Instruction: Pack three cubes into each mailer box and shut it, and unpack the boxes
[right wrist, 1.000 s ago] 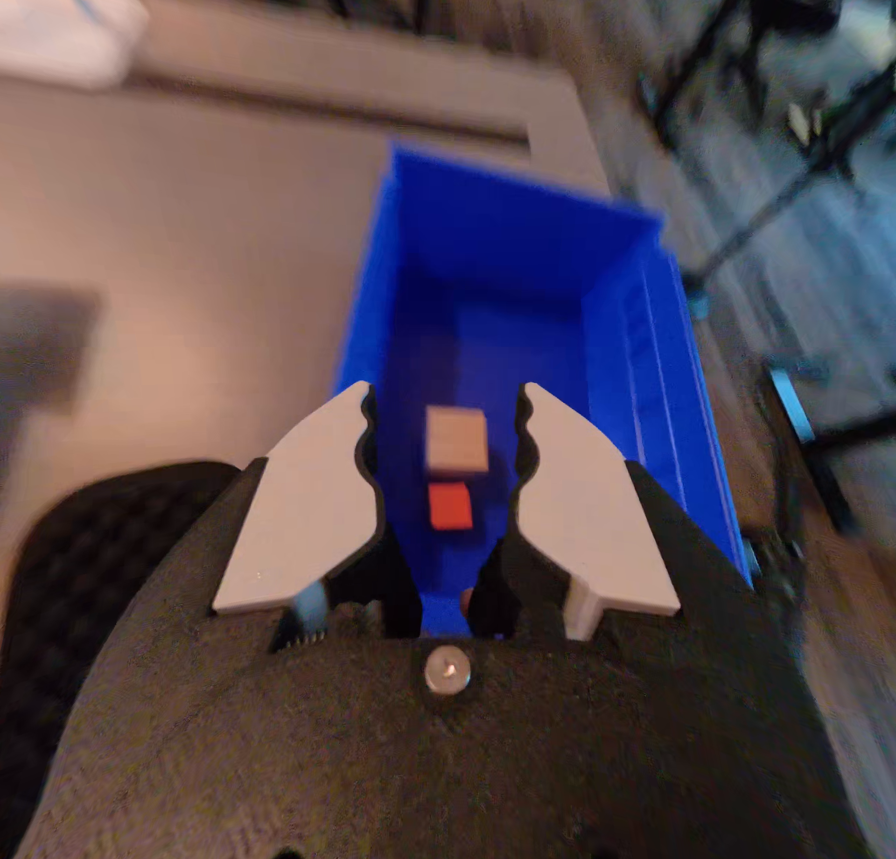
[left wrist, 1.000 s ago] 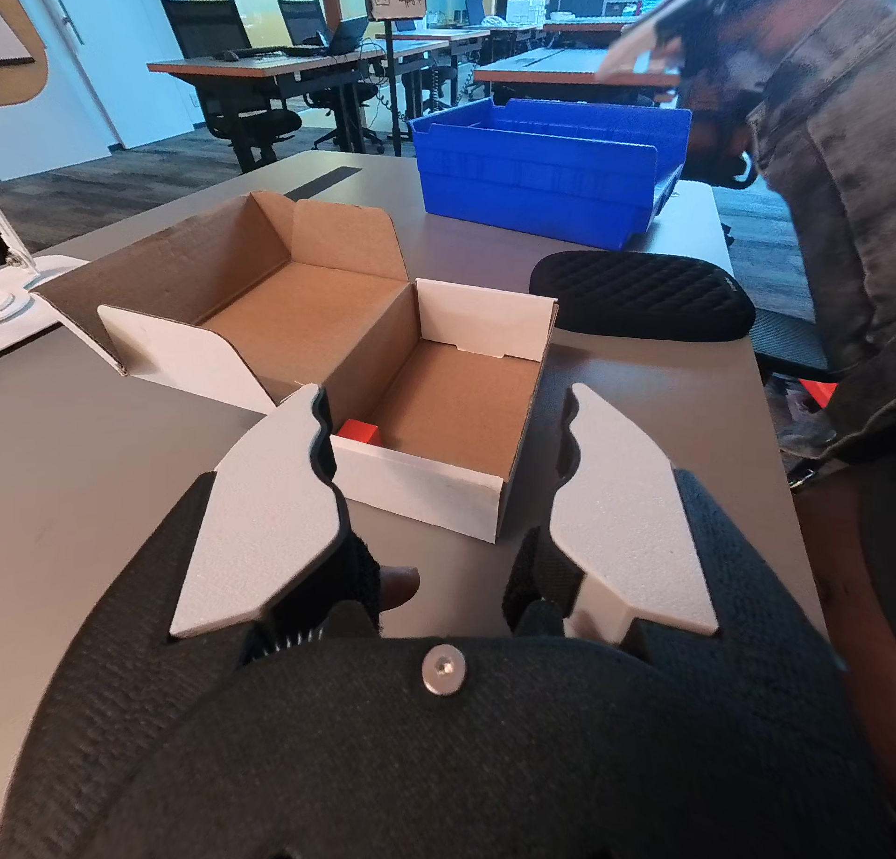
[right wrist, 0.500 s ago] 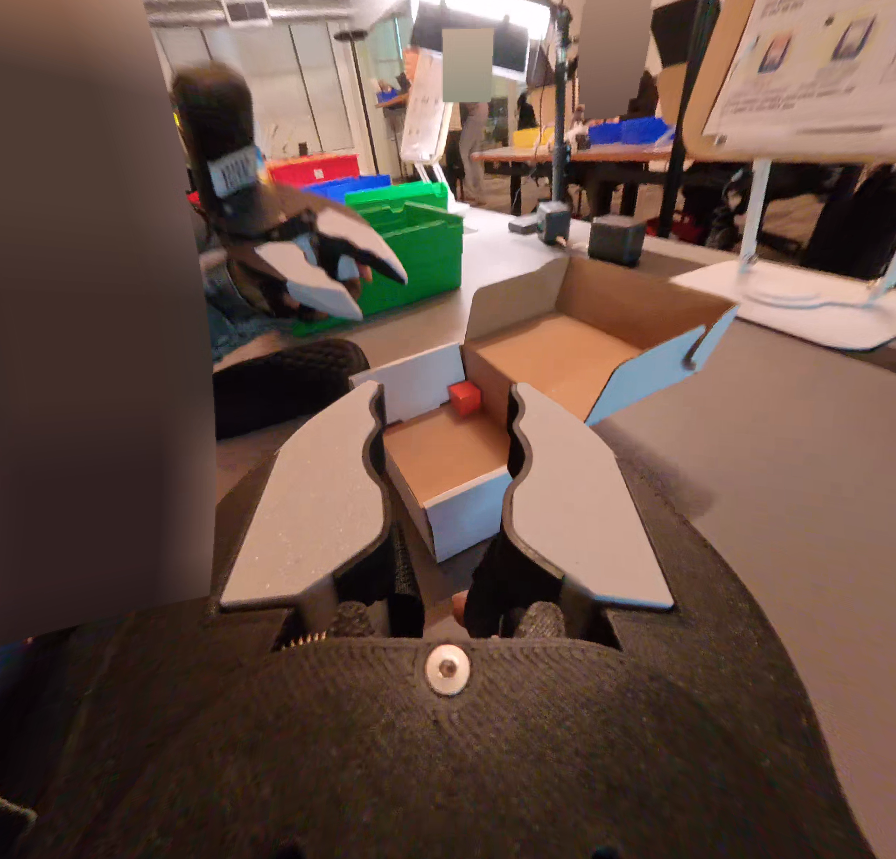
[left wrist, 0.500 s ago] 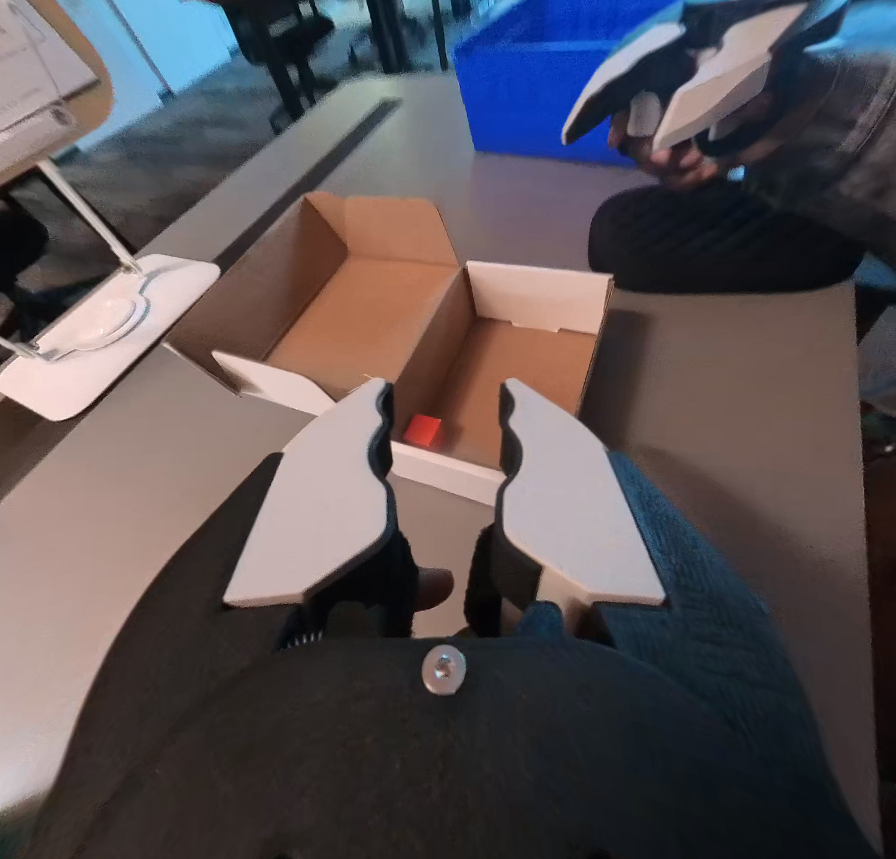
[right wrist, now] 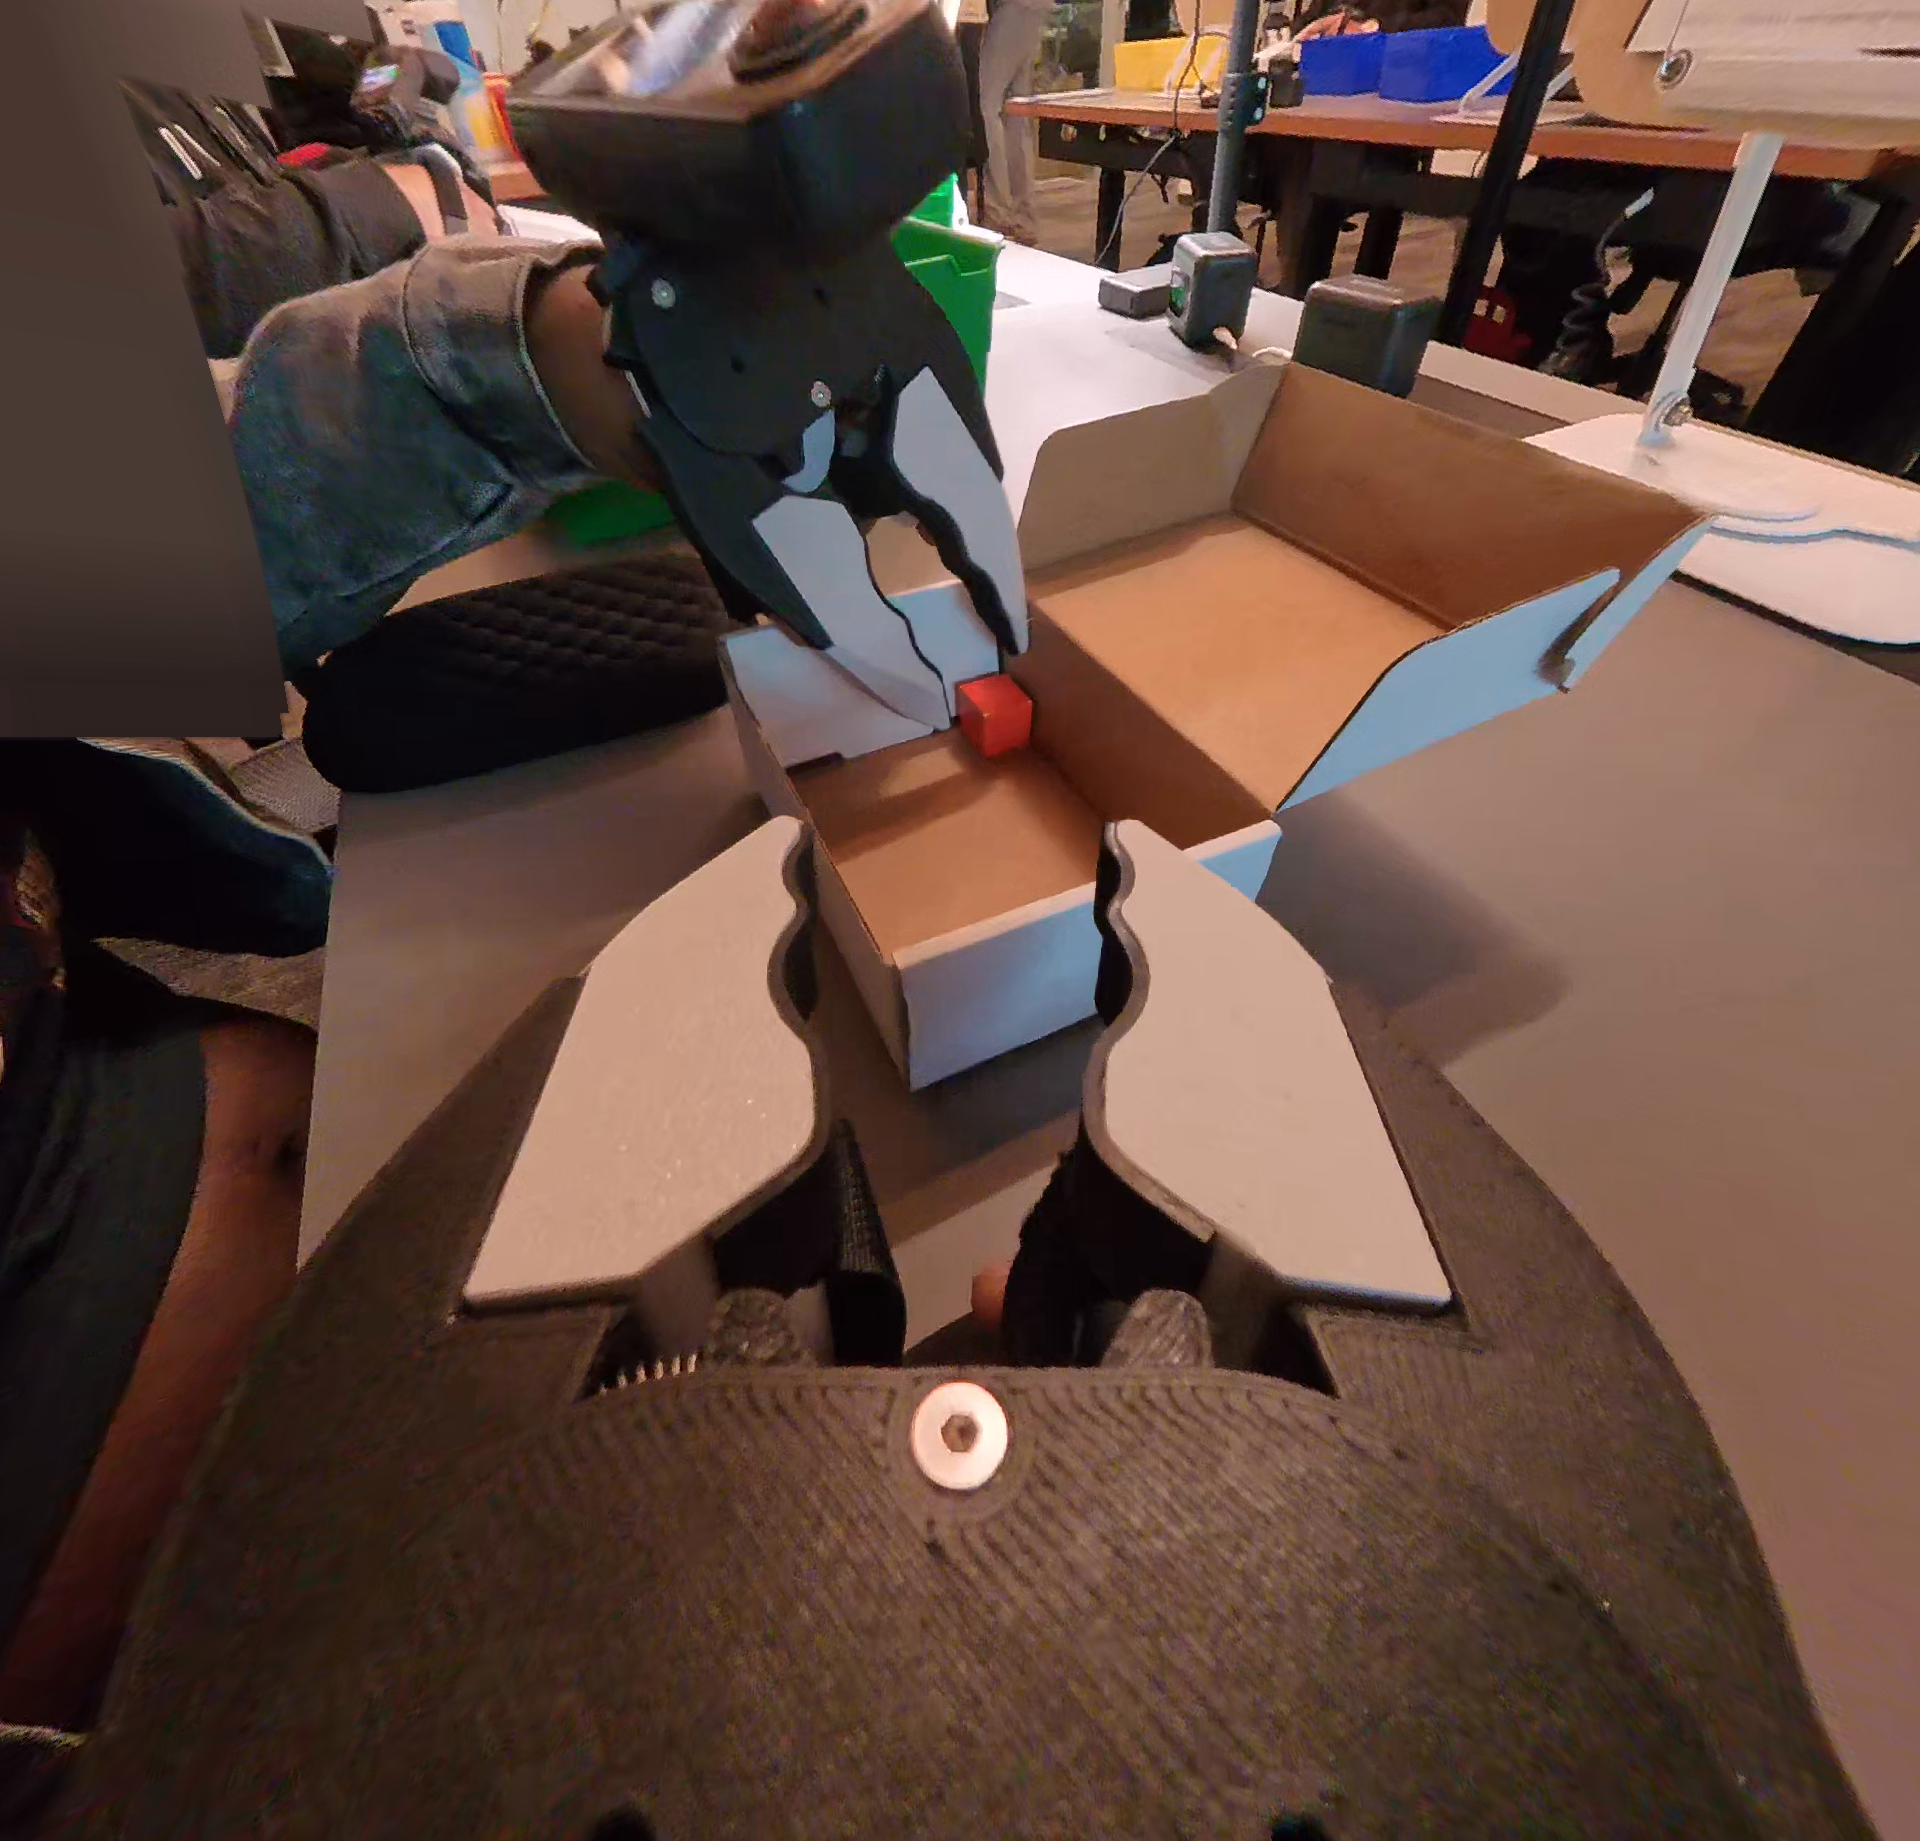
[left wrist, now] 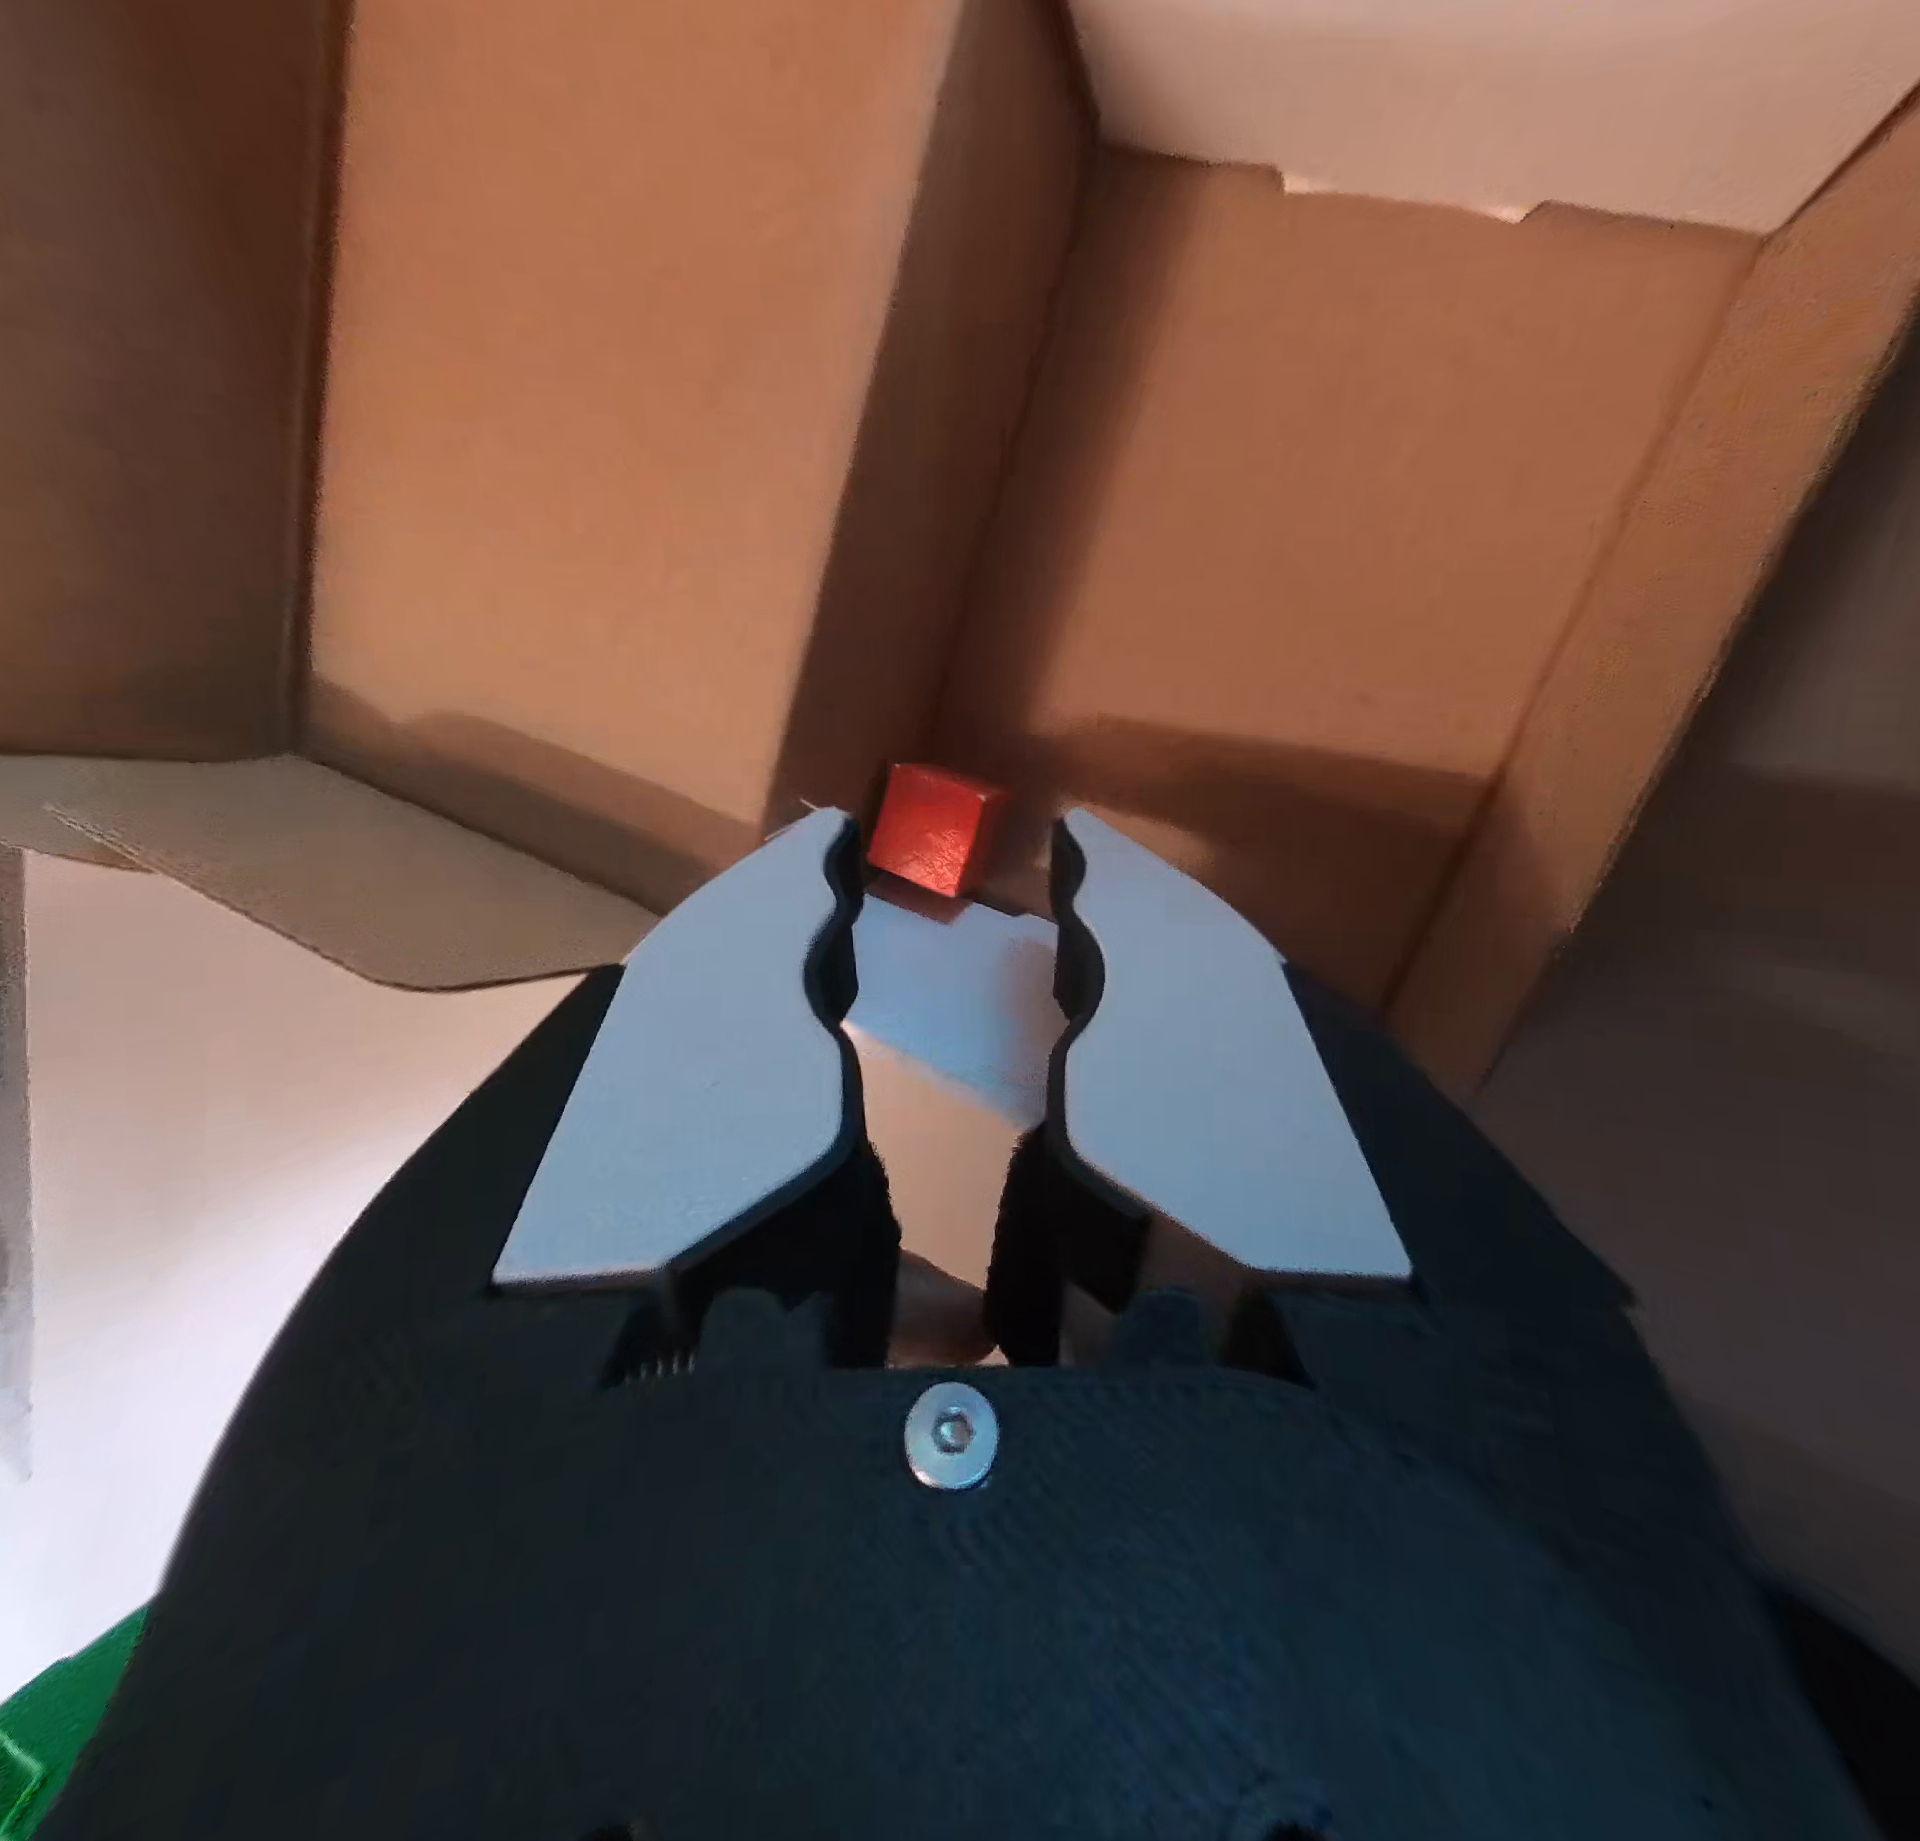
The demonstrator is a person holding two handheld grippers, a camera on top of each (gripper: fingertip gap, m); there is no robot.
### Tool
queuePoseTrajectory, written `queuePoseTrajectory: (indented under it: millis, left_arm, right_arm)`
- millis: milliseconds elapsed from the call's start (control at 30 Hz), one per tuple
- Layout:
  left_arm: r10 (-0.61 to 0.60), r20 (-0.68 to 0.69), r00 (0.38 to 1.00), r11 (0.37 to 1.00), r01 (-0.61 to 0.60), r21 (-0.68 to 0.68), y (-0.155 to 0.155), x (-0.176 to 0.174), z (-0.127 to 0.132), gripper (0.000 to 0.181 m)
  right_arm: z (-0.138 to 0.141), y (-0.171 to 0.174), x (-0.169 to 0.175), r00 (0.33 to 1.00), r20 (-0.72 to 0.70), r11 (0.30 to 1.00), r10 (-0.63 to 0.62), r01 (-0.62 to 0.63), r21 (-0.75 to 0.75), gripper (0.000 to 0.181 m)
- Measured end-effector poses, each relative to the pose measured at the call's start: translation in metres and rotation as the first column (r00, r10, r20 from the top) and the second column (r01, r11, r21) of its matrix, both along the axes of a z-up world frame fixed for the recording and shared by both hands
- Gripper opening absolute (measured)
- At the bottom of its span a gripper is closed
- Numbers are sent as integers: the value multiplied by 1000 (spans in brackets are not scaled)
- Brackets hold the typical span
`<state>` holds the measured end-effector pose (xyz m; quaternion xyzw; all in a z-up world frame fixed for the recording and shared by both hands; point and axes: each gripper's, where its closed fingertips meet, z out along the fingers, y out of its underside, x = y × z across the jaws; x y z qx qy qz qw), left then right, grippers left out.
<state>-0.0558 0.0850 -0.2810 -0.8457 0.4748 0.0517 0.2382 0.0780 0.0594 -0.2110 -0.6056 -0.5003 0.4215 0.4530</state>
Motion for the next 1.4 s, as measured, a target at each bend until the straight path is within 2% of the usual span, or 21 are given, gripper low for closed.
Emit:
queuePoseTrajectory:
  millis: [33,333,433,667,800,967,1200,1400]
  left_arm:
    - [2,-19,1000,1000,-2,-4,0,-2,-3,35]
    - [-42,-19,999,995,41,-90,-13,4,-9,31]
    - [-42,-60,997,999,41,-24,-3,0,-5,33]
    - [-32,-90,995,999,30,-28,-1,-2,-13,37]
    - [-70,-37,997,995,67,-68,-11,7,-11,30]
    - [-41,-94,995,999,42,11,1,-1,-8,37]
    - [-28,-133,991,1000,27,-10,0,-3,-14,39]
    - [-43,-28,999,997,41,-62,-6,6,-10,31]
  right_arm:
    - [-1,0,0,1000,2,1000,-1,1,-2,52]
    - [0,1,2,1000,-9,1000,-3,3,-16,54]
    - [-1,0,1,1000,-7,1000,0,0,-19,55]
    - [0,0,2,1000,-13,1000,2,-2,-20,54]
    - [-2,1,2,1000,-5,1000,-1,1,-22,56]
    - [-2,1,2,1000,-6,1000,0,0,-26,55]
    - [-3,0,2,1000,-4,1000,6,-6,-26,55]
    - [-3,1,2,1000,-6,1000,1,-2,-31,57]
